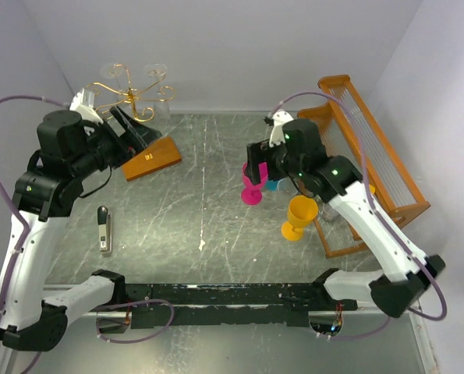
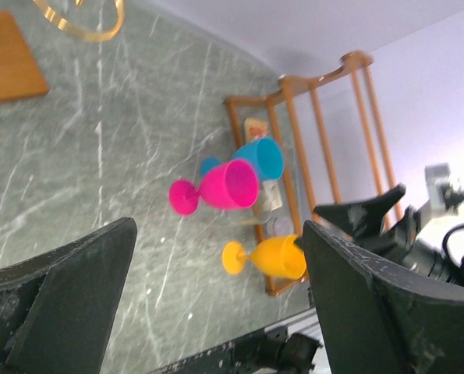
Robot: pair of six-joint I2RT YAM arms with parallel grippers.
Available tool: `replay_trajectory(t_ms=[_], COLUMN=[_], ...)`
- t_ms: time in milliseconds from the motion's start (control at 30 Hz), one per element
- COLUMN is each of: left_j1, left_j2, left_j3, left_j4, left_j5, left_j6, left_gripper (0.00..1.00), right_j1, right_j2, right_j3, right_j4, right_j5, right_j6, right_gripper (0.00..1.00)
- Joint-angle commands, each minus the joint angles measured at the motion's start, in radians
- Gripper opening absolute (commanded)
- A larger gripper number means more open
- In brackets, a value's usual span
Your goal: Take the wine glass off the wine glass rack
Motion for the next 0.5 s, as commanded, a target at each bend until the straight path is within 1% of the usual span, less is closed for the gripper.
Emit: replay_trajectory(t_ms=[0,67,200,233,300,467], left_j1=[-0.005,-0.005,-0.005,-0.005,-0.005,-0.005], left_j2=[0.037,0.053,0.115,0.136,0.184,0.347], left_j3=[0.129,0.153,0.22,0.24,0.279,0.412], left_j4=[0.116,0.144,0.132,0.13,0.132,0.132], left_j5=[0.007,-0.026,-0.133,-0.152,-0.173,-0.21], left_j6=[-0.026,-0.048,-0.102,-0.111,-0.12,-0.139], left_gripper=[0.99,0.98,0.97,0.96,1.0,1.0], right_j1=[0.002,0.002,0.0,0.0,0.0,0.0], right_j2=[-0.141,-0.209,-0.302,-0.316,-0.332,-0.361], right_j3=[-0.074,-0.122,-0.185,-0.194,-0.206,-0.195], right_j4=[0.122,0.145,0.153,0.149,0.141,0.103], right_j5=[-0.036,-0.054,-0.037,-0.032,-0.026,-0.028], right_j6=[0.029,0.046,0.06,0.062,0.061,0.05], right_gripper=[0.93,0.94,0.95,0.95,0.95,0.95])
